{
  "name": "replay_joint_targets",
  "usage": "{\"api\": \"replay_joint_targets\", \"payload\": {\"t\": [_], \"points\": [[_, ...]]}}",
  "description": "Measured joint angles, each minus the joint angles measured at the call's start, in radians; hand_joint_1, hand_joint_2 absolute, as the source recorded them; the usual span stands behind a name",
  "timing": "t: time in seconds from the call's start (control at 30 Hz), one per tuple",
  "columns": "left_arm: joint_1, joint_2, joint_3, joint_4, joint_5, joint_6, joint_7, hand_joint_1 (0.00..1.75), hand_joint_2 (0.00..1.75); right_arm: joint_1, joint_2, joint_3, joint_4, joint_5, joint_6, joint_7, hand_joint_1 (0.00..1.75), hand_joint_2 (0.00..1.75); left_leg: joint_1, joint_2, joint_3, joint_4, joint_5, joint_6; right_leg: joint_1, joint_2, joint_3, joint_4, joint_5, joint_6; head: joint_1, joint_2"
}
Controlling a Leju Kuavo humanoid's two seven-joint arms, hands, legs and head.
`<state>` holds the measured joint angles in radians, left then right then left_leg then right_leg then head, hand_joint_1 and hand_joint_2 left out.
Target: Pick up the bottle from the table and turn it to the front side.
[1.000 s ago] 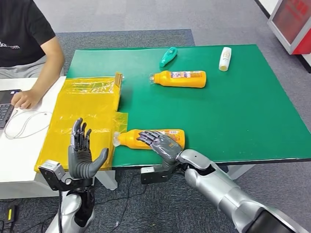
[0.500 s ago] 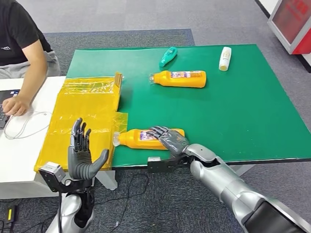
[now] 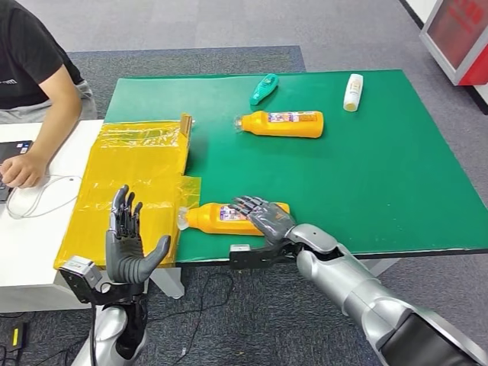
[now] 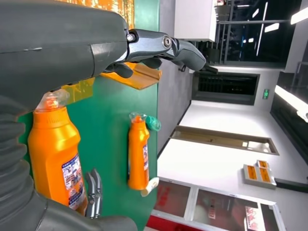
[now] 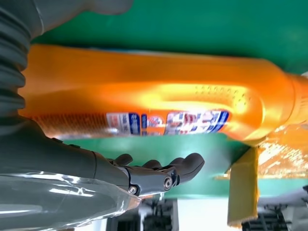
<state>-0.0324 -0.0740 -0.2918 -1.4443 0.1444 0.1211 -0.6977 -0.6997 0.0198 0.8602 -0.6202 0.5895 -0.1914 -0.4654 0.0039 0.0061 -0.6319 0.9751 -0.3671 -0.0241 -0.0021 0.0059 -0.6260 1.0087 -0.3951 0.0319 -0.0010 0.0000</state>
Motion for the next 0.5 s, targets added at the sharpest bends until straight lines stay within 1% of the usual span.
{"api": "replay_joint_targets", "payload": {"t": [0.13,0.27,0.33,0.5], "points": [[-0.004,0.0,0.0,0.0,-0.007,-0.011,0.0,0.0,1.75,-0.009,0.008,-0.021,0.02,-0.053,0.09,0.007,0.0,1.75,0.0,0.0,0.0,0.0,0.0,0.0,0.0,0.0,0.0,0.0,0.0,0.0,0.0,0.0],[-0.009,0.0,0.0,0.0,-0.013,-0.02,0.0,0.0,1.75,-0.023,0.017,-0.042,0.049,-0.078,0.127,0.01,0.0,1.75,0.0,0.0,0.0,0.0,0.0,0.0,0.0,0.0,0.0,0.0,0.0,0.0,0.0,0.0],[-0.011,0.0,0.0,0.0,-0.018,-0.023,0.0,0.0,1.75,-0.027,0.021,-0.05,0.062,-0.08,0.116,0.01,0.0,1.75,0.0,0.0,0.0,0.0,0.0,0.0,0.0,0.0,0.0,0.0,0.0,0.0,0.0,0.0],[-0.015,-0.001,0.0,0.0,-0.024,-0.025,0.0,0.0,1.75,-0.033,0.027,-0.065,0.088,-0.058,0.031,0.012,0.0,1.75,0.0,0.0,0.0,0.0,0.0,0.0,0.0,0.0,0.0,0.0,0.0,0.0,0.0,0.0]]}}
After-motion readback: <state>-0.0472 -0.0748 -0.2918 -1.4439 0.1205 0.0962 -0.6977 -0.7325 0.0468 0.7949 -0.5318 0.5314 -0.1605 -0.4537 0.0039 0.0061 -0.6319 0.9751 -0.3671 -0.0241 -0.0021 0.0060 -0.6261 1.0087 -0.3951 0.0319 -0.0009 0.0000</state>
